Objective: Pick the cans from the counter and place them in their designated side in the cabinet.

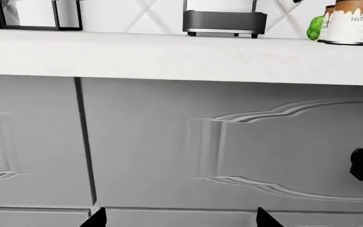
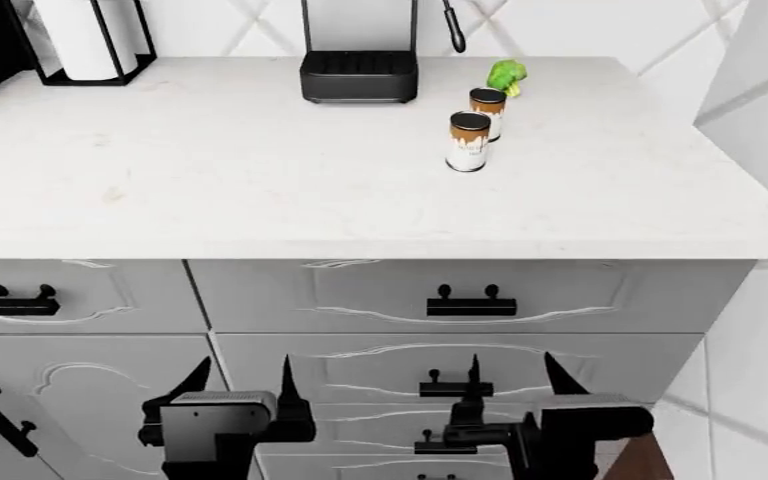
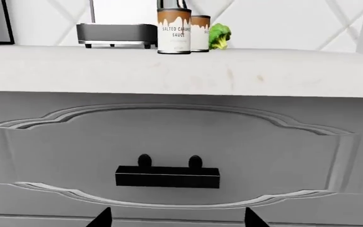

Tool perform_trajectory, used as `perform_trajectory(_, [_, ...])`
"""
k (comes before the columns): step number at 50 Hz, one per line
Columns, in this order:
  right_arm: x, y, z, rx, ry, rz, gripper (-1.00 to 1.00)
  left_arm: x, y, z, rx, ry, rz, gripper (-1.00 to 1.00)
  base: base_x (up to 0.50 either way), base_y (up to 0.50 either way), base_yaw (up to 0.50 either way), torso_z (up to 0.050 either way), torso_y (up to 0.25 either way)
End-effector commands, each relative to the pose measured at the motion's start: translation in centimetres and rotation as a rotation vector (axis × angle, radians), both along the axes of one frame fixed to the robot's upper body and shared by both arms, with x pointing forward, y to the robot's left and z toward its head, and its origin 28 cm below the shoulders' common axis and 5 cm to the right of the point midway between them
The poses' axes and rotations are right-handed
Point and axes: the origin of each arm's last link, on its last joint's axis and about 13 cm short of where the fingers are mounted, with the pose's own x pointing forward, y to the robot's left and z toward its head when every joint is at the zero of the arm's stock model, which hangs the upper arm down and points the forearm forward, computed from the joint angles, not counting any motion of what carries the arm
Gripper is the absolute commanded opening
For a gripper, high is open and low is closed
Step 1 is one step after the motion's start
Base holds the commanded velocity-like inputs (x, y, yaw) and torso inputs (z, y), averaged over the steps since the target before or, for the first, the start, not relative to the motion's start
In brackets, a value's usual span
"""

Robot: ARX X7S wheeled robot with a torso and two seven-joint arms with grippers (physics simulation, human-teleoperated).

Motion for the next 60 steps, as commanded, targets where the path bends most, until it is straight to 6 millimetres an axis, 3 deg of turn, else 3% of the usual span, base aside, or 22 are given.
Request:
perform_trajectory(1, [0.2,-0.1,0.5,0.057,0.025,0.075,1.0,0.0,-0.1,0.1,-0.024,0.05,-0.043,1.0,0.0,0.0,0.0,0.0,0.0])
perform_trajectory(6, [0.4,-1.2,3.1,0.084,0.024,0.111,1.0,0.7,0.3,1.2,0.065,0.046,-0.177,1.0,0.0,0.0,0.0,0.0,0.0])
perform_trajectory(16, [0.6,-3.3,10.0,0.027,0.011,0.185,1.0,3.4,1.3,6.7,0.145,-0.056,-0.384,1.0,0.0,0.0,0.0,0.0,0.0])
perform_trajectory(23, [1.1,-4.5,14.8,-0.002,-0.011,0.226,1.0,6.0,2.2,11.7,0.136,-0.053,-0.463,1.0,0.0,0.0,0.0,0.0,0.0])
perform_trajectory(35, [1.1,-6.6,21.5,-0.01,-0.009,0.305,1.0,9.2,3.0,17.7,0.201,-0.085,-0.555,1.0,0.0,0.0,0.0,0.0,0.0])
perform_trajectory(43, [2.5,-7.9,26.2,-0.006,-0.039,0.305,1.0,11.4,3.2,21.5,0.199,-0.108,-0.531,1.0,0.0,0.0,0.0,0.0,0.0])
perform_trajectory(53, [4.2,-8.9,30.1,-0.058,-0.012,0.314,1.0,13.3,3.8,24.9,0.181,-0.11,-0.511,1.0,0.0,0.0,0.0,0.0,0.0])
perform_trajectory(60, [4.8,-9.1,31.0,-0.069,-0.009,0.301,1.0,13.9,4.5,26.6,0.185,-0.124,-0.492,1.0,0.39,0.0,0.0,0.0,0.0])
